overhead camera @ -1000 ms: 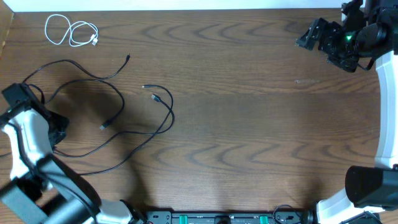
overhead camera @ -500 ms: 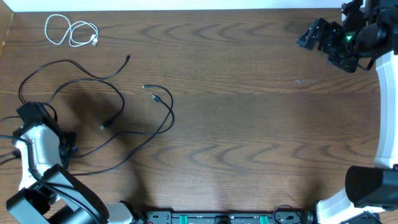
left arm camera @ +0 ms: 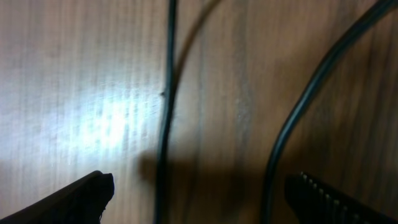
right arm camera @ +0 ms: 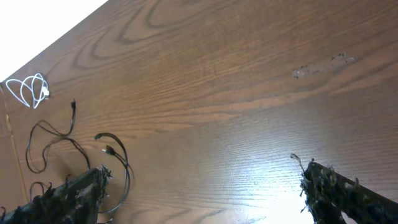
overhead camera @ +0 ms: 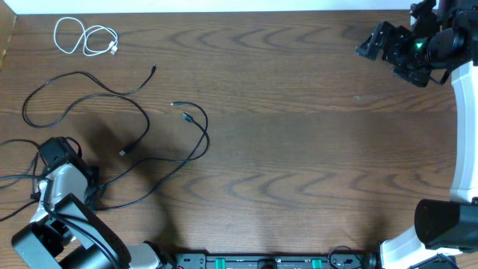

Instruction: Untangle cables

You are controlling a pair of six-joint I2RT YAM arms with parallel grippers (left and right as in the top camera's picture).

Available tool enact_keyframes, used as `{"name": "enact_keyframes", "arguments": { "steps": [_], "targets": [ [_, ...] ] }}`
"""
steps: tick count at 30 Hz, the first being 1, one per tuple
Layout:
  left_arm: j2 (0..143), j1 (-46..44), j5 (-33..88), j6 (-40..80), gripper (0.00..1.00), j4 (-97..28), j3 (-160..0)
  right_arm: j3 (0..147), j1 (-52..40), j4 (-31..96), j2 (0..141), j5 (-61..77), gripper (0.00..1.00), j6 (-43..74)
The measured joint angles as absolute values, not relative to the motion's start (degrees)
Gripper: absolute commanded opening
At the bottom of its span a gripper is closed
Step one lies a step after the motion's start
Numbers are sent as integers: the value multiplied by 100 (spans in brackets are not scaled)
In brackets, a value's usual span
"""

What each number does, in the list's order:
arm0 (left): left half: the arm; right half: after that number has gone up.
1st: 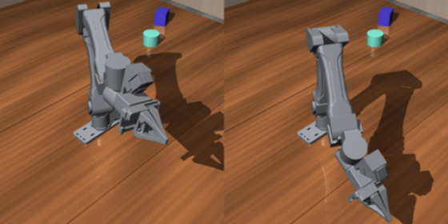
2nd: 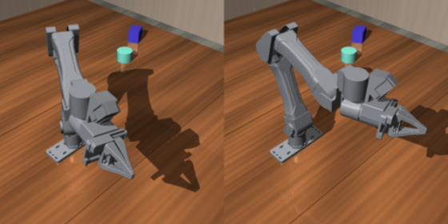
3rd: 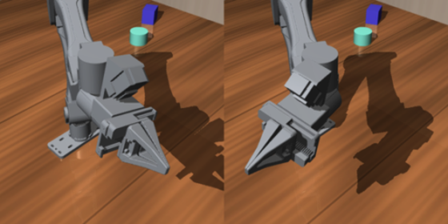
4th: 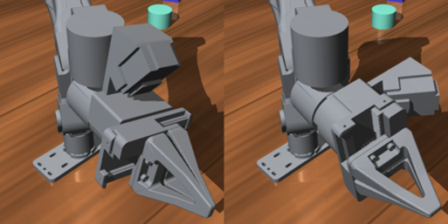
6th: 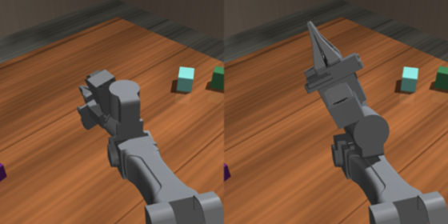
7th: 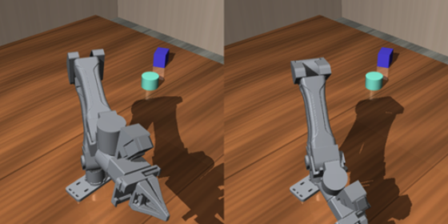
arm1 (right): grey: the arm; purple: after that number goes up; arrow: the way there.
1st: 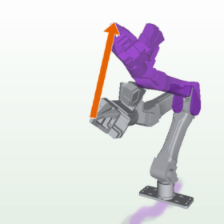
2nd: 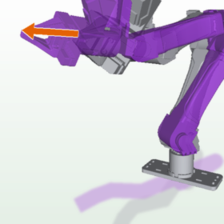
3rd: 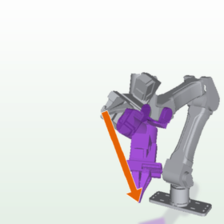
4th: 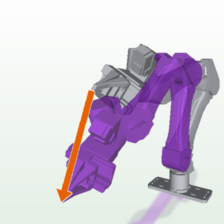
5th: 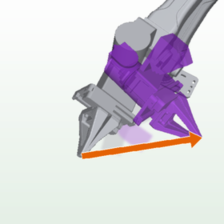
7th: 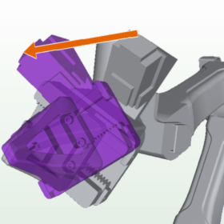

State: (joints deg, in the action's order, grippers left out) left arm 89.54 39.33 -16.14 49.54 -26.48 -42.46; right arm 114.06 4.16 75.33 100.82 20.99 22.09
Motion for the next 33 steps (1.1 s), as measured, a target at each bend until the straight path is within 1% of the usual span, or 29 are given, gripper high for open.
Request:
{"name": "enact_keyframes", "arguments": {
  "steps": [6, 18, 19, 20, 22, 23, 25, 30, 33],
  "targets": [
    [8954, 3933, -1428, 4934, 93, -2373, -4150, 11406, 416, 7526, 10082, 2099, 99, 2209],
    [9133, 3933, -1253, 4930, 93, -2285, -4158, 11406, 416, 7513, 10082, 2099, 99, 2211],
    [9150, 3933, -1256, 4930, 89, -2276, -4167, 11406, 416, 7513, 10082, 2099, 99, 2211],
    [9166, 3933, -1258, 4932, 81, -2259, -4174, 11406, 416, 7513, 10082, 2099, 99, 2211],
    [9214, 3931, -1245, 4939, 67, -2176, -4198, 11406, 416, 7516, 10082, 2099, 99, 2211],
    [9249, 3927, -1256, 4952, 62, -2145, -4224, 11406, 416, 7518, 10082, 2099, 99, 2211],
    [9301, 3929, -1302, 4915, 57, -2095, -4254, 11406, 416, 7520, 10082, 2099, 99, 2211],
    [9336, 3927, -1345, 4908, 55, -2051, -4281, 11406, 416, 7522, 10082, 2099, 99, 2211],
    [9345, 3927, -1372, 4897, 51, -1988, -4278, 11406, 416, 7522, 10082, 2099, 99, 2211]
  ]
}}
